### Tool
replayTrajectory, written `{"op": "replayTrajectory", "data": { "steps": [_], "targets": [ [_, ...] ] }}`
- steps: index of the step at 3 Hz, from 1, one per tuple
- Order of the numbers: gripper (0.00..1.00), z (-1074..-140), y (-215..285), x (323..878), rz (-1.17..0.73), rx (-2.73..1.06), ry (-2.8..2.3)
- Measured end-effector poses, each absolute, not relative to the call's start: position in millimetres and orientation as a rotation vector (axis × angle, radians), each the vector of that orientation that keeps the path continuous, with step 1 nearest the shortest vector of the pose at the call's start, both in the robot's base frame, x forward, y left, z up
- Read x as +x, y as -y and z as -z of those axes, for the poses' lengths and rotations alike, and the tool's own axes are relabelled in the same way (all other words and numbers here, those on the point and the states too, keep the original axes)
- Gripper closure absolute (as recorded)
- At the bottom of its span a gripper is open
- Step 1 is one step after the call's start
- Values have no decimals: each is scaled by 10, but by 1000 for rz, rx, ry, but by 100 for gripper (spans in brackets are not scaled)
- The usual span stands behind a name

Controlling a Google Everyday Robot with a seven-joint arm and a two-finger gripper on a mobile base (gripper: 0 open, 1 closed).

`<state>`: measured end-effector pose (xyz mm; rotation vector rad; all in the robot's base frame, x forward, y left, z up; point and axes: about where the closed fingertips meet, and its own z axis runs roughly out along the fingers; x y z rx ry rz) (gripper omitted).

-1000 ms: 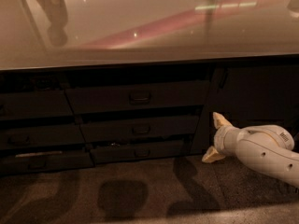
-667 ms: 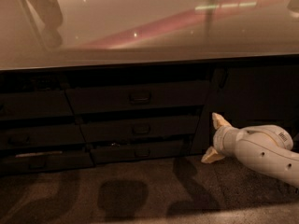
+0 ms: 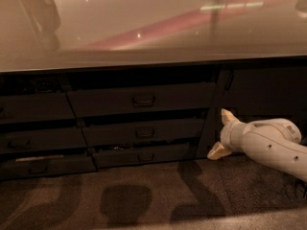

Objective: Open top drawer

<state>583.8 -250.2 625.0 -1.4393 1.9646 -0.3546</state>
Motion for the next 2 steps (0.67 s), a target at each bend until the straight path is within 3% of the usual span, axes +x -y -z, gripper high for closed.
{"op": "replayTrajectory", "data": {
  "steps": [2],
  "targets": [
    [0, -6939, 2544, 6583, 364, -1359, -2021]
  ]
}}
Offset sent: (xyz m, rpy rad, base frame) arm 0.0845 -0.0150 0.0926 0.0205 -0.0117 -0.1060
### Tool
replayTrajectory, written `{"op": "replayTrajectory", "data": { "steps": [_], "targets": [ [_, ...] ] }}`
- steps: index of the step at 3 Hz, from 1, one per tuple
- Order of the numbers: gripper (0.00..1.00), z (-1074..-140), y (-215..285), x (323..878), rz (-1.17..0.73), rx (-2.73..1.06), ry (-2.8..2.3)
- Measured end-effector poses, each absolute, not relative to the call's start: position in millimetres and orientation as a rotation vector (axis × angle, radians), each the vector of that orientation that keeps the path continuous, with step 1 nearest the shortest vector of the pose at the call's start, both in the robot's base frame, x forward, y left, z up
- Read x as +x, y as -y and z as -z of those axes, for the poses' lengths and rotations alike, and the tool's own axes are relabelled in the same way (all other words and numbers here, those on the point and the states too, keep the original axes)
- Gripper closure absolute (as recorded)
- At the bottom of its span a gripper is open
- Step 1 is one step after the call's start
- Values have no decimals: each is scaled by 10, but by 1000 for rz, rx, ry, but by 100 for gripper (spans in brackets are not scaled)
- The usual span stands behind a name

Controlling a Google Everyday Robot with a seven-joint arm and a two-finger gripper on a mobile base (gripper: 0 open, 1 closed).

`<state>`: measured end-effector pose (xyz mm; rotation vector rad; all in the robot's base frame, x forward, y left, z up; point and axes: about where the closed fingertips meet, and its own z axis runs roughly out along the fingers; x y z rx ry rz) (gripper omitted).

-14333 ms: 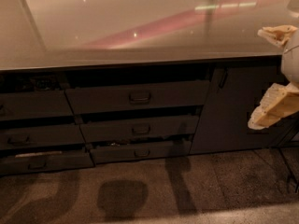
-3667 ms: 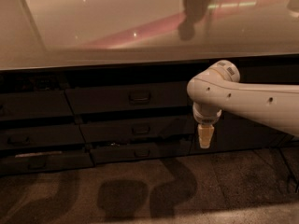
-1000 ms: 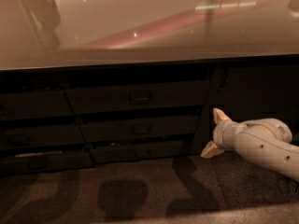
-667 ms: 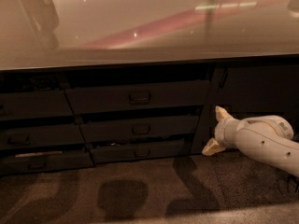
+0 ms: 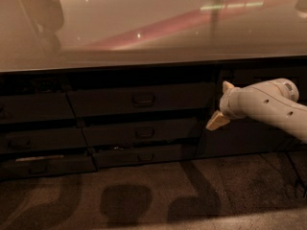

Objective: Open top drawer

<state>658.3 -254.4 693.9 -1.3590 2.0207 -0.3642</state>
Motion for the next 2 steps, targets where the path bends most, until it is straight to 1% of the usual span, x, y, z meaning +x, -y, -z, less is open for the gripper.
{"op": "replayTrajectory", "data": {
  "steps": [1, 2],
  "targets": [
    [0, -6939, 2544, 6583, 364, -1359, -2021],
    [0, -6924, 2443, 6633, 425, -1415, -2021]
  ]
}}
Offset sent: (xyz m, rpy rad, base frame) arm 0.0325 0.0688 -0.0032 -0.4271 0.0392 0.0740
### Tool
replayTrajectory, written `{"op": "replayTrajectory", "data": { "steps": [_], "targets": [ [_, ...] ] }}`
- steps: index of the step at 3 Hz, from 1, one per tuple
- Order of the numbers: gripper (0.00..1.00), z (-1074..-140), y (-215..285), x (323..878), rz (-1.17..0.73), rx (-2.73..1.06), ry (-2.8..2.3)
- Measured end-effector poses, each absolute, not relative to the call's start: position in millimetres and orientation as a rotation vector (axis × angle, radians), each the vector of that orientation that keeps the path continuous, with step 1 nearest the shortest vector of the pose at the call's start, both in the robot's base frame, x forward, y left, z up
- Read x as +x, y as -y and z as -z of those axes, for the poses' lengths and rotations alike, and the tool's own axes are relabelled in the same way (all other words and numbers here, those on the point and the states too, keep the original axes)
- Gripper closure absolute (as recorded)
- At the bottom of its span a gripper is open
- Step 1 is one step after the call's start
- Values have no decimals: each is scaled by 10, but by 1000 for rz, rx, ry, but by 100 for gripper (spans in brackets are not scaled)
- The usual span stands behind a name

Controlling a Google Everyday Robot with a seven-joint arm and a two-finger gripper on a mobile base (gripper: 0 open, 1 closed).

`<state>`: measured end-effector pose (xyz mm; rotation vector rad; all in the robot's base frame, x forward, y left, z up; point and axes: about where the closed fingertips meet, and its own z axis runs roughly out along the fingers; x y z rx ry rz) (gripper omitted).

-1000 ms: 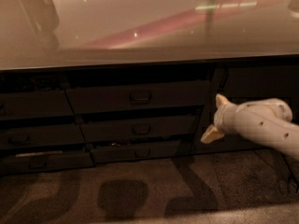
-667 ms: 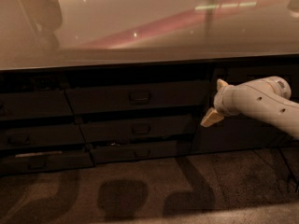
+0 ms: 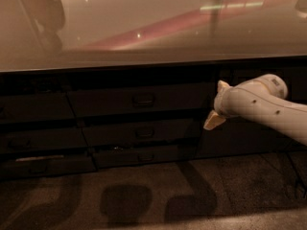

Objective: Open top drawer

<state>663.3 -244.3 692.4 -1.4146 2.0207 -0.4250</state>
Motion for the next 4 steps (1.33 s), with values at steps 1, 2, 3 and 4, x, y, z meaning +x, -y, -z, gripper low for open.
{"op": "replayTrajectory", "data": {
  "steps": [1, 2, 3, 4],
  "targets": [
    [0, -6932, 1794, 6662, 505, -1565, -1976],
    [0, -6942, 1377, 6739, 628, -1701, -1901],
    [0, -6942, 1377, 6740, 628, -1701, -1901],
    [0, -6922, 1399, 6863, 641, -1712, -1930]
  ]
}}
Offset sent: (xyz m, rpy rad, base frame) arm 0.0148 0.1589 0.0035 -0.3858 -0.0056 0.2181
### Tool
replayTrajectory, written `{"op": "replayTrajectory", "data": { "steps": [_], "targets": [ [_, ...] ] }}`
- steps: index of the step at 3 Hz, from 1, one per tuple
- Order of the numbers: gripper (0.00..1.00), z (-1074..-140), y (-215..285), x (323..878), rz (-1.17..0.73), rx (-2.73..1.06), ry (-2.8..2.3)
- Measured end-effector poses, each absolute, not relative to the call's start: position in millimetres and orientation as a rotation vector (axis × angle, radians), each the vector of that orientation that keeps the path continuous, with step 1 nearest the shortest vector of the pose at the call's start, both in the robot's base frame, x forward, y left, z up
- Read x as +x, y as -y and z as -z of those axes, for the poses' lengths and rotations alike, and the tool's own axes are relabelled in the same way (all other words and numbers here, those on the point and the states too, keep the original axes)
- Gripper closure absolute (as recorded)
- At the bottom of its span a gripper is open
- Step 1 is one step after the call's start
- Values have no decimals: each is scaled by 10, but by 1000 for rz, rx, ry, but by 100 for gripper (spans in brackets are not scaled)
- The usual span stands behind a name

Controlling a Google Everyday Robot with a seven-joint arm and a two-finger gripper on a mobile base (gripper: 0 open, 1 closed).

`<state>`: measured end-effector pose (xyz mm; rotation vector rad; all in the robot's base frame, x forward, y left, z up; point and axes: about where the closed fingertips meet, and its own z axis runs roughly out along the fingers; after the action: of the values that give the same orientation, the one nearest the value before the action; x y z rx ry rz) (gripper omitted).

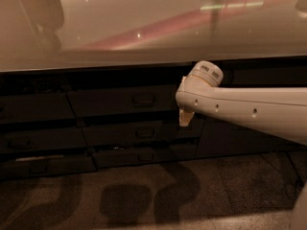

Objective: Open top drawer

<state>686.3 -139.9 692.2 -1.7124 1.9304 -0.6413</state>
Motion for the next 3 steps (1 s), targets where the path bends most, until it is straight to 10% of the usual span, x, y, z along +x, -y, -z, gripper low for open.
{"op": "replayTrajectory", "data": {
  "steps": [3],
  "targets": [
    [0, -6807, 1517, 7230, 648, -1717, -2014]
  ]
}}
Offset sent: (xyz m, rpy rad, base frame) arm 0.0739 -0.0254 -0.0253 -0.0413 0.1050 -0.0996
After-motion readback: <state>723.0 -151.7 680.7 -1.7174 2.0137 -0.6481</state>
